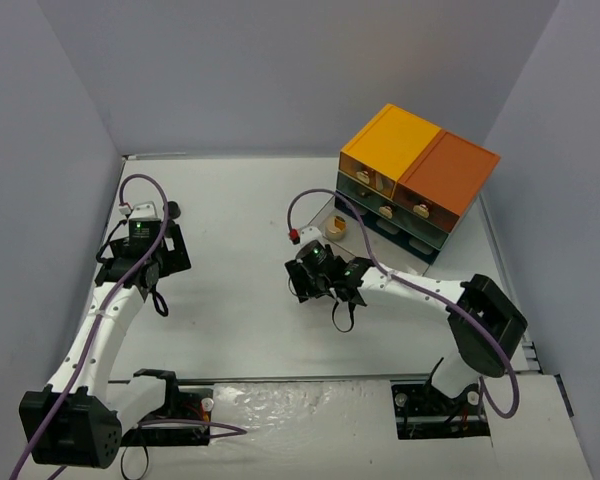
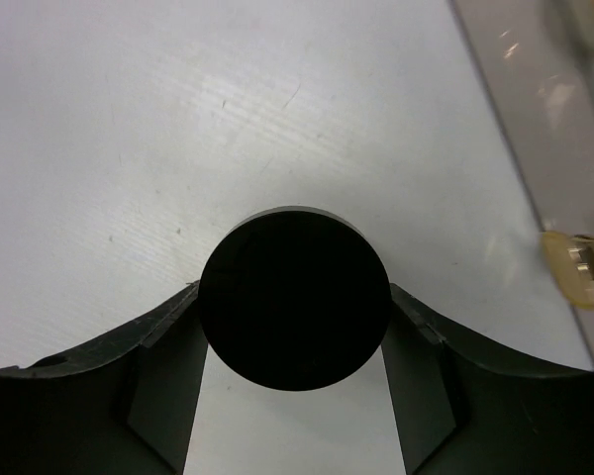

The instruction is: Organize the makeup

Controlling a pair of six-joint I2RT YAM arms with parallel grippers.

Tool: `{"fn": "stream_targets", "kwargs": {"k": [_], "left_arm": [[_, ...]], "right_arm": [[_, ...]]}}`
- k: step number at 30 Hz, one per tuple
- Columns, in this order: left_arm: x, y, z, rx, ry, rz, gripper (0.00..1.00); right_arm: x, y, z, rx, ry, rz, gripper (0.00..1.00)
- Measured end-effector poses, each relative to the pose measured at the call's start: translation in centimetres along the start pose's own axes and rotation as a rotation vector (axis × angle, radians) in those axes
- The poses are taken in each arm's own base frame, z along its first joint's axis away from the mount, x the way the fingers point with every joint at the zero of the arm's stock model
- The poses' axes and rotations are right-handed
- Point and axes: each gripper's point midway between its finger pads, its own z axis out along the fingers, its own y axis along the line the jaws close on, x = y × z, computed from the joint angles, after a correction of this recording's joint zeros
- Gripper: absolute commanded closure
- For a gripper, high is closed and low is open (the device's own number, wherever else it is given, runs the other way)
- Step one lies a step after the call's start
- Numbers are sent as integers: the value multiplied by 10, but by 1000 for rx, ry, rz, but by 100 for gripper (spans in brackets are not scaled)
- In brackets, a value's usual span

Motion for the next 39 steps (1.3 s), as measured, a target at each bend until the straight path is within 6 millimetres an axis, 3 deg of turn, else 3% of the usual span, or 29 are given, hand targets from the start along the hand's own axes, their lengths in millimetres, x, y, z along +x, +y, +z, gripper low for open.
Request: {"fn": "stream_targets", "kwargs": {"k": [3, 7, 10, 14, 18, 22, 25, 29, 39], "left_arm": [[0, -1, 0, 5, 1, 0, 3], [0, -4, 0, 20, 3, -1, 3], [1, -5, 0, 27, 5, -1, 3], [1, -5, 0, 30, 5, -1, 3], [1, -5, 0, 30, 5, -1, 3], [1, -6, 0, 32, 5, -1, 3], [1, -6, 0, 33, 6, -1, 3], [1, -6, 0, 32, 6, -1, 3], [3, -6, 3, 29, 20, 2, 3]], "right_arm": [[-46, -25, -13, 53, -97, 83, 90], [-80, -86, -18, 185, -168, 226, 88], [-83, -128, -15, 285, -170, 314, 88], [-72, -156, 2, 355, -132, 385, 88], [-55, -169, 28, 383, -79, 436, 83], [-34, -172, 55, 384, -26, 462, 69], [-19, -171, 65, 379, 12, 469, 48], [-19, -170, 72, 373, 6, 476, 23], [-26, -168, 69, 362, -18, 482, 9]]}}
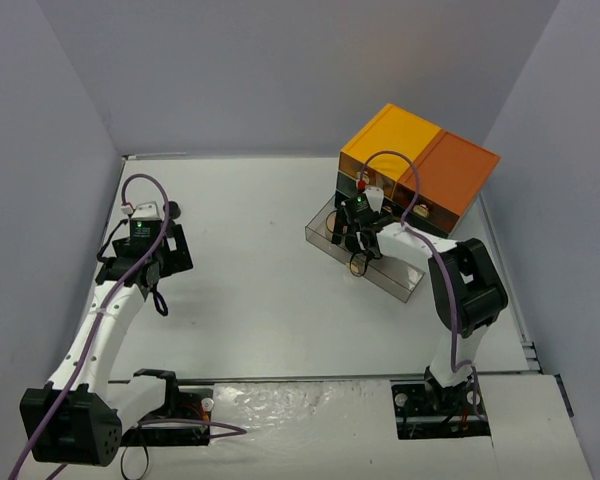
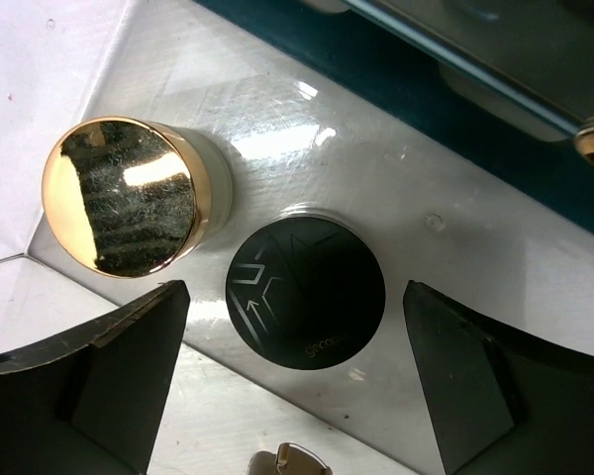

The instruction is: Organize the makeup

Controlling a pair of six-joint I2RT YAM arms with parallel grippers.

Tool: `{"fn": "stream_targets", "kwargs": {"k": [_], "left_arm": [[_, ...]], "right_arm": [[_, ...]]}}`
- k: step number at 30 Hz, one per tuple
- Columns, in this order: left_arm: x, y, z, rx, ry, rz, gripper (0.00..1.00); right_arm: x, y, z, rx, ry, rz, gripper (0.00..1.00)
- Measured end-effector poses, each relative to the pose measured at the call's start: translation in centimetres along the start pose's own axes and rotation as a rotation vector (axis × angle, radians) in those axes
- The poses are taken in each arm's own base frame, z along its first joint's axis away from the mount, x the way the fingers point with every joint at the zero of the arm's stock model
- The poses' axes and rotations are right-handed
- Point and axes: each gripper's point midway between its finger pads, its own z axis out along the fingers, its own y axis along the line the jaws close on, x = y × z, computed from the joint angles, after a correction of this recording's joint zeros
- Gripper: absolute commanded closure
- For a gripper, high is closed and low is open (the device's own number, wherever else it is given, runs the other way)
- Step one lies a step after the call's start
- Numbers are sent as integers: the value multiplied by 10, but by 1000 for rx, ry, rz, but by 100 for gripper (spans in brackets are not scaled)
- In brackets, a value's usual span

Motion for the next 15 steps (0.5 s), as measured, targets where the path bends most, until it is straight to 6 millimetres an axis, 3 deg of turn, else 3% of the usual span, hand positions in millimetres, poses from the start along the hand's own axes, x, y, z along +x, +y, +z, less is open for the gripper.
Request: {"fn": "stream_targets", "kwargs": {"k": [4, 7, 12, 15], "left_arm": [[2, 1, 6, -13, 27, -7, 3], [1, 4, 16, -38, 62, -28, 3], [-17, 11, 47, -82, 119, -82, 3], [-34, 13, 73, -96, 136, -110, 3]], "right_arm": [[-8, 3, -17, -22, -16, -10, 3], [-25, 13, -48, -75, -68, -35, 1], [-73, 34, -133, -248, -249, -58, 0], [-95, 33, -178, -326, -348, -69, 0]]}}
